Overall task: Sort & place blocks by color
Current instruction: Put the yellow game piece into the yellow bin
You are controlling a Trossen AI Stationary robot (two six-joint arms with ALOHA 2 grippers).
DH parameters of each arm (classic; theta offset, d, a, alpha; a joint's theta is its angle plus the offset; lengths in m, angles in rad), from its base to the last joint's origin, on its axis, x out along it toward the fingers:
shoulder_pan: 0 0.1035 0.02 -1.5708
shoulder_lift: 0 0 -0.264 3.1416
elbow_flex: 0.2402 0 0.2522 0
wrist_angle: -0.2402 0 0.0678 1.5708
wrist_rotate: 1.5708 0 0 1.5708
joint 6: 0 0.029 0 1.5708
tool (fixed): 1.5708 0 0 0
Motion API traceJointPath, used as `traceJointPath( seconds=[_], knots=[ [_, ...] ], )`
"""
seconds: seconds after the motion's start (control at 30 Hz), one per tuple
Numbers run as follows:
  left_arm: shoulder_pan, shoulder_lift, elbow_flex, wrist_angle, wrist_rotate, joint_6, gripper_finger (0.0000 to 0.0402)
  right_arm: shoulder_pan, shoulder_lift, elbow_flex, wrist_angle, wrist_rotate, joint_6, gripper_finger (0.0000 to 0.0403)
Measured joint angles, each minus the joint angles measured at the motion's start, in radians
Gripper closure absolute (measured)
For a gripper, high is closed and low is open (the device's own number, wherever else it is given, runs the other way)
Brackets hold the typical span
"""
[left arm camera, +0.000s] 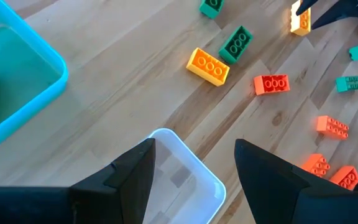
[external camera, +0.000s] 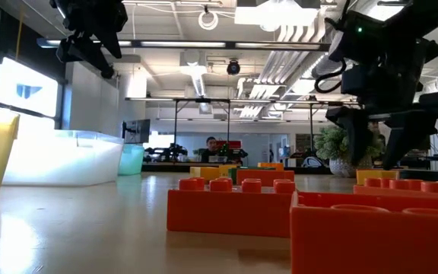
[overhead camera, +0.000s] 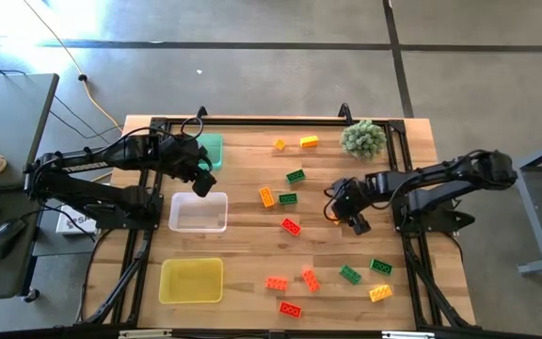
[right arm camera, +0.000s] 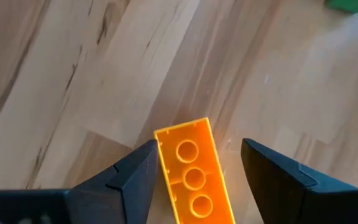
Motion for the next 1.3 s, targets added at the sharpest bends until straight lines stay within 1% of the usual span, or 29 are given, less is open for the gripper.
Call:
traceJointPath(
  seconds=[0.2, 0.43, 0.57, 0.67, 0.8, 0.93, 1.03, 1.17, 1.3],
  knots=[
    [0.000, 0.000, 0.000, 0.000, 0.000, 0.000, 0.0193, 0.000, 0.031, 0.000, -0.045, 0.003, -0.008, 0.0183],
    [0.000, 0.000, 0.000, 0.000, 0.000, 0.000, 0.0193, 0.000, 0.031, 0.000, -0.076, 0.103, -0.030, 0.0183],
    [0.000, 0.000, 0.000, 0.000, 0.000, 0.000, 0.0193, -0.001, 0.046, 0.000, -0.089, 0.095, -0.052, 0.0184],
    [0.000, 0.000, 0.000, 0.000, 0.000, 0.000, 0.0193, 0.000, 0.073, 0.000, -0.110, 0.089, -0.052, 0.0196],
    [0.000, 0.000, 0.000, 0.000, 0.000, 0.000, 0.0193, 0.000, 0.107, 0.005, -0.113, 0.075, -0.047, 0.0236],
    [0.000, 0.000, 0.000, 0.000, 0.000, 0.000, 0.0193, 0.000, 0.107, 0.005, -0.114, 0.077, 0.006, 0.0287],
    [0.000, 0.000, 0.000, 0.000, 0.000, 0.000, 0.0193, 0.000, 0.104, 0.016, -0.116, 0.069, 0.050, 0.0287],
    [0.000, 0.000, 0.000, 0.003, 0.000, 0.003, 0.0193, 0.000, 0.107, 0.066, -0.118, 0.066, 0.120, 0.0287],
    [0.000, 0.000, 0.000, 0.037, 0.001, 0.075, 0.0193, 0.000, 0.106, 0.143, -0.112, 0.064, 0.220, 0.0287]
  ],
)
